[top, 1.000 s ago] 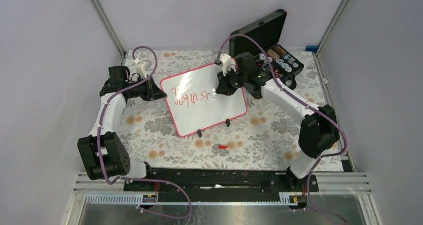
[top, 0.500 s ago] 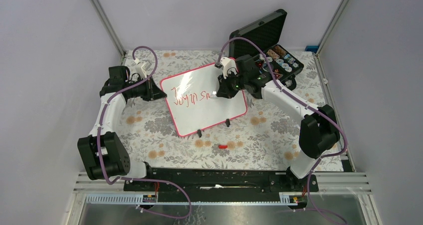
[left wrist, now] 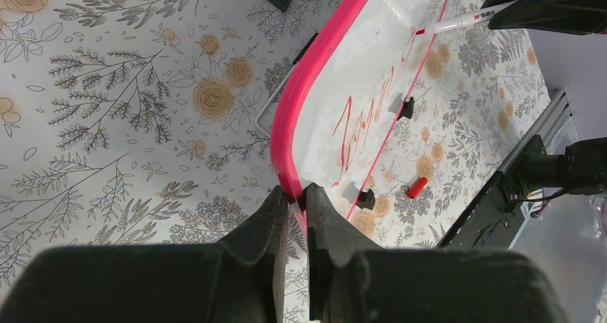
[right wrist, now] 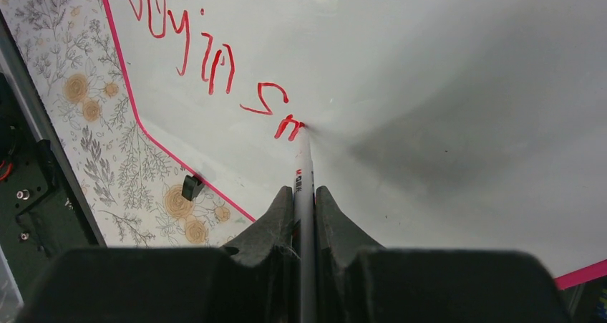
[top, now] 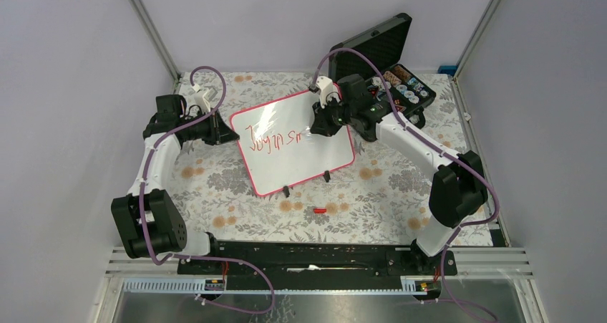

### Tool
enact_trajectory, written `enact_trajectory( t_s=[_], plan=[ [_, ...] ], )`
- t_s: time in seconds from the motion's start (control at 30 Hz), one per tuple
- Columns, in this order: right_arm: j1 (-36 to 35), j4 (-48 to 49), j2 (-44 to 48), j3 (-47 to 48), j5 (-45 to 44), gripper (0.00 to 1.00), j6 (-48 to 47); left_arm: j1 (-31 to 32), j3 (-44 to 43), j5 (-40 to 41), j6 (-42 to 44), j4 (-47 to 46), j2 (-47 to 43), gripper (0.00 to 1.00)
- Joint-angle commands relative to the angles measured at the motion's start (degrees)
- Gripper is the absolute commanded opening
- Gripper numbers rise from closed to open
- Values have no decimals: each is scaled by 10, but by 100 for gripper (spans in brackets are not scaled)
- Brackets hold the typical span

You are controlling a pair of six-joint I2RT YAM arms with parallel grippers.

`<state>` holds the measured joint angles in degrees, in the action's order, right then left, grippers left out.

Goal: Write a sentence on the whiteboard

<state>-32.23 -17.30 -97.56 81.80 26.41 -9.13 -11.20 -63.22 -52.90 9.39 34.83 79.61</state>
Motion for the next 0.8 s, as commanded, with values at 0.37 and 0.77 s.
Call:
enact_trajectory(
  t_s=[0.37,0.77],
  plan=[
    [15,19,13,0,-31,0,-14,3,-12,12,13,-27,-4,0],
    [16,19,20,-27,-17,0,-18,3,-10,12,14,-27,-5,0]
  ],
)
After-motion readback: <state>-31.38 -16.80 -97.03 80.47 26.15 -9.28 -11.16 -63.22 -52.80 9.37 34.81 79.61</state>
